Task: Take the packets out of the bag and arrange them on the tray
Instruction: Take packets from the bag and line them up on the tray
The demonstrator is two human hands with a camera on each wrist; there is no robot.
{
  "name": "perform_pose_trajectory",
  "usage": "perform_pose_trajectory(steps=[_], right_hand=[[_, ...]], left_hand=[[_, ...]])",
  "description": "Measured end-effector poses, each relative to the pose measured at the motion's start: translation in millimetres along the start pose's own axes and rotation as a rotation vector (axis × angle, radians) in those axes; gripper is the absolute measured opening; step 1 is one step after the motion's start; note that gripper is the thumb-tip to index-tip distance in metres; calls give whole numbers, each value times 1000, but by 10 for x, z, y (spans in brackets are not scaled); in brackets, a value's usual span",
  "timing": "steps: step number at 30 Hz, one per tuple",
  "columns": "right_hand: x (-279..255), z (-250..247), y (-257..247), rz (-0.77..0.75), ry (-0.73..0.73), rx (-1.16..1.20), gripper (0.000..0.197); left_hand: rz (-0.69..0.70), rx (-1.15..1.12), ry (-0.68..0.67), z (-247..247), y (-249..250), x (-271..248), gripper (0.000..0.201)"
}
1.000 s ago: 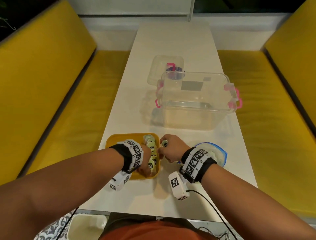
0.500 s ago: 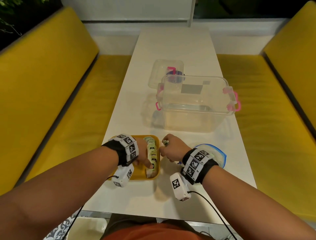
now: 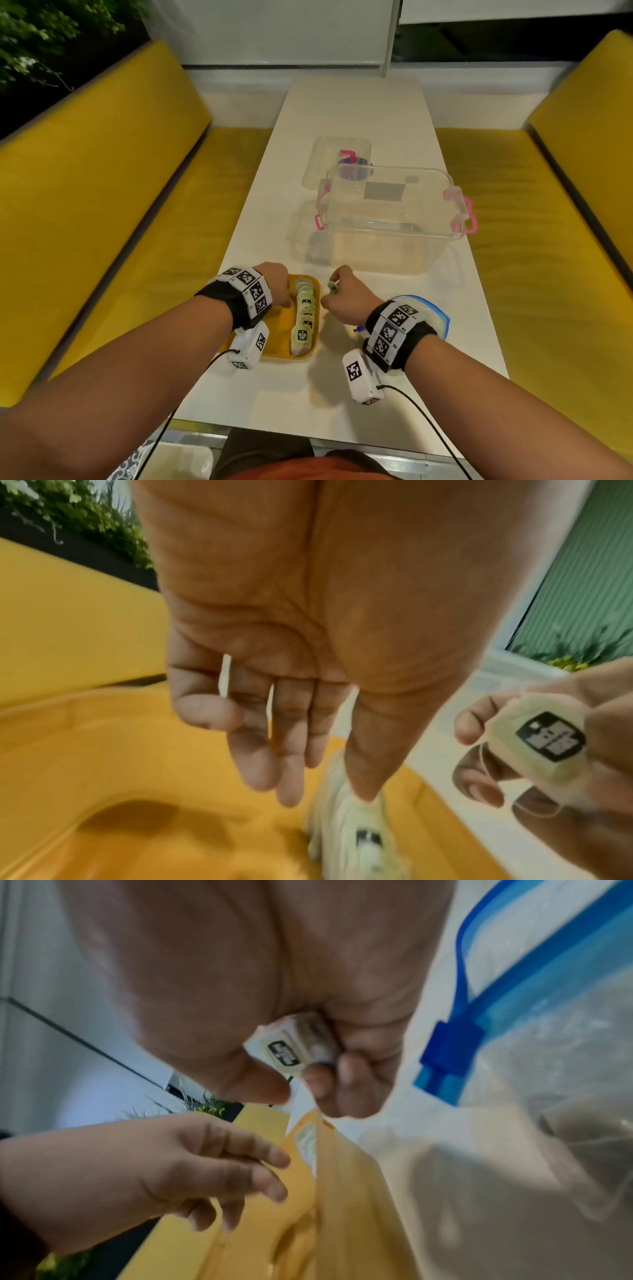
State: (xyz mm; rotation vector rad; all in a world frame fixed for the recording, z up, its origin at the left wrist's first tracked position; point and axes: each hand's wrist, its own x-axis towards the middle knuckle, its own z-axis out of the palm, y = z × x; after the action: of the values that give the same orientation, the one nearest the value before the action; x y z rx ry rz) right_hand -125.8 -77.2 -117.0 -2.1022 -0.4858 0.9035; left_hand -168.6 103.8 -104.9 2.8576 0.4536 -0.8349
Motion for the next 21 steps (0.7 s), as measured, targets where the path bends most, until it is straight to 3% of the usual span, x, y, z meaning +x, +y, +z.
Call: perform_pose_trajectory(steps=[3, 5, 7, 10, 13, 16, 21], right_hand=[[-68, -41, -57, -49, -67, 255, 39], [-109, -55, -103, -104, -102, 319, 38], [-137, -46, -159, -172, -120, 324, 33], [-163, -13, -246, -253, -109, 310, 22], [-142, 0, -255, -331, 14, 140, 8], [-114, -15, -228, -381, 168, -67, 16], [-68, -27, -250, -353, 145, -44, 16]], left_hand=[[158, -190, 154, -196, 22, -192, 36], [307, -365, 199, -306, 88, -369, 33], [376, -365, 234, -356, 161, -481, 28], [364, -258, 332, -393, 209, -552, 16], [307, -166, 404, -453, 195, -613, 17], [280, -133, 463, -526, 150, -667, 18], [256, -112, 465, -537, 70, -660, 20]])
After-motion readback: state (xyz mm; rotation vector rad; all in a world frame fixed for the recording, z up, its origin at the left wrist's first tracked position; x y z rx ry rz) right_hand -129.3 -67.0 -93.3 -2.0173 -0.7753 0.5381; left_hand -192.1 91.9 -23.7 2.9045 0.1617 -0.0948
